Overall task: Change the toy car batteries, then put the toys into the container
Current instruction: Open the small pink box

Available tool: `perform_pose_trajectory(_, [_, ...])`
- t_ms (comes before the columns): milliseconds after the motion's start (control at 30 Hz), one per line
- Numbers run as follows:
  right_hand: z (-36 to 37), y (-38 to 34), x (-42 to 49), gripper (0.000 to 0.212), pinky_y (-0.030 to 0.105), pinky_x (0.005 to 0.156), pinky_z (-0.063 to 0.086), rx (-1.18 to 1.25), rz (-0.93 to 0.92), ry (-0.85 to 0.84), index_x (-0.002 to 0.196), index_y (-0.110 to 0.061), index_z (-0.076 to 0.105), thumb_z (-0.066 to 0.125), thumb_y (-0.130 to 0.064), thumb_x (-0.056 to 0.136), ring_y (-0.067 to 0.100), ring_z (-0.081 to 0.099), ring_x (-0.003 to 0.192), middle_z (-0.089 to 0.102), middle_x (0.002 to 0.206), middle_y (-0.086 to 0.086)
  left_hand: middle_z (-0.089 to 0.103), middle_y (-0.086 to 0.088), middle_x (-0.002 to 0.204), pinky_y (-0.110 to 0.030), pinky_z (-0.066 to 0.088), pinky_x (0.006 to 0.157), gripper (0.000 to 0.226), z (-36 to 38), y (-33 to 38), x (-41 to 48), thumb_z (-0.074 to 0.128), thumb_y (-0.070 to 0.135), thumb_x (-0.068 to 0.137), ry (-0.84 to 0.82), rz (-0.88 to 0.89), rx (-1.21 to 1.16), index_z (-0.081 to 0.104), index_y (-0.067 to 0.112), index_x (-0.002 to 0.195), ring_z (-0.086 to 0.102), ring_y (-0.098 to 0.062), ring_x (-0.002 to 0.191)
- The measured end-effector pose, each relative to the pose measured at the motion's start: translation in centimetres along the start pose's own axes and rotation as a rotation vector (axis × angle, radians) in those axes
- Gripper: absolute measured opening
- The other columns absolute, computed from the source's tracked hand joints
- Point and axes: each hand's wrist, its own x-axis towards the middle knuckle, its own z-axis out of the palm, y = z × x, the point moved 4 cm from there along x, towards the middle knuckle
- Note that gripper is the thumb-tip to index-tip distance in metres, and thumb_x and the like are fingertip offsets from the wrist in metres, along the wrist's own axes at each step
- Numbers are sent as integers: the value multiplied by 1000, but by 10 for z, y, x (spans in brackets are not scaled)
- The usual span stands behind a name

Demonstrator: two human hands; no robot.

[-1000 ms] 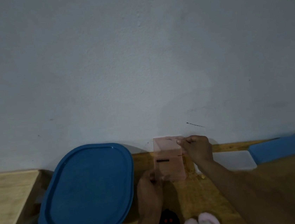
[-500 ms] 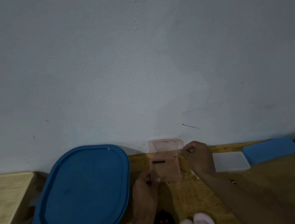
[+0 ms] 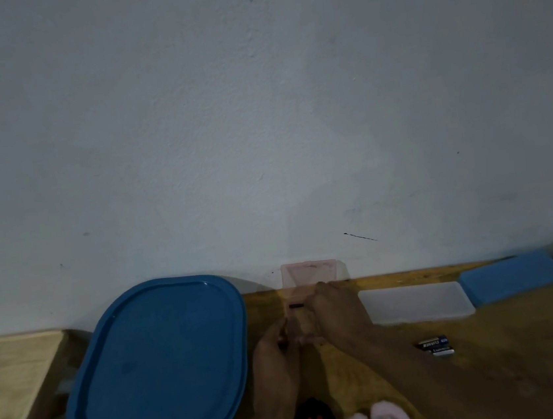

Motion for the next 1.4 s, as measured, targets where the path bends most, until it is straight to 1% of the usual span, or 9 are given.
perform_pose_trajectory(133, [4, 0, 0, 31, 36, 85, 45, -4, -23, 34, 109, -12, 63, 67, -27, 82, 27, 54, 107, 60, 115, 8, 65, 17, 86, -5, 42, 61, 9, 1, -3, 2, 56, 26, 96, 5, -2, 9, 64, 30, 99, 55, 9, 78])
perform_pose_trajectory(333, [5, -1, 0, 21, 36, 84, 46, -4, -43, 41, 104, -15, 69, 65, -20, 85, 27, 55, 104, 63, 110, 9, 62, 23, 82, -4, 42, 60, 12, 0, -1, 1, 59, 22, 95, 2, 17, -8, 62, 33, 97, 54, 15, 72])
perform_pose_trajectory(500, [5, -2, -1, 34, 39, 89, 44, -53, -105, 28, 114, -11, 63, 68, -26, 83, 29, 52, 111, 59, 119, 11, 62, 20, 84, -5, 41, 59, 10, 0, -1, 0, 56, 25, 96, -2, 22, 28, 59, 35, 96, 53, 13, 76])
perform_pose_trajectory(600, [-3, -1, -5, 27, 38, 89, 44, -31, -104, 48, 114, -11, 60, 59, -15, 88, 29, 56, 107, 63, 117, 10, 65, 17, 82, -8, 43, 61, 11, 0, -3, 0, 53, 32, 98, 15, 31, 89, 62, 31, 92, 60, 4, 75])
perform_pose_trajectory(700, [-17, 4, -14, 20, 33, 79, 44, 10, -110, 107, 108, -12, 62, 54, -11, 90, 26, 60, 97, 67, 109, 9, 67, 7, 97, -26, 51, 75, 15, 0, -7, -7, 50, 30, 98, 67, 66, 256, 62, 24, 104, 62, -9, 88])
perform_pose_trajectory(833, [-37, 15, -34, 25, 34, 80, 41, 42, -95, 116, 116, -11, 60, 51, -14, 94, 26, 53, 104, 61, 114, 10, 54, 0, 124, -28, 48, 83, 24, -3, 15, -26, 43, 26, 99, 60, 131, 524, 53, 23, 121, 56, -16, 106])
perform_pose_trajectory(1000, [-65, 33, -75, 23, 34, 72, 44, 7, -83, 155, 110, -13, 63, 54, -10, 89, 26, 54, 95, 58, 103, 9, 44, -4, 142, -25, 37, 102, 38, -4, 72, -62, 37, 31, 103, -28, 419, 758, 38, 20, 139, 44, -18, 126])
perform_pose_trajectory(1167, [-86, 64, -131, 20, 38, 77, 48, 10, -20, 190, 111, -11, 61, 52, -14, 93, 27, 57, 96, 58, 105, 10, 39, -8, 148, -35, 32, 112, 47, 18, 102, -95, 37, 40, 101, -36, 531, 917, 36, 17, 142, 37, -22, 136])
perform_pose_trajectory(1400, [-82, 124, -215, 24, 37, 77, 50, -18, 22, 124, 114, -14, 59, 55, -13, 91, 25, 57, 96, 57, 110, 8, 43, -7, 145, -36, 37, 107, 47, 88, 114, -157, 40, 42, 100, -54, 552, 873, 39, 19, 141, 42, -24, 131])
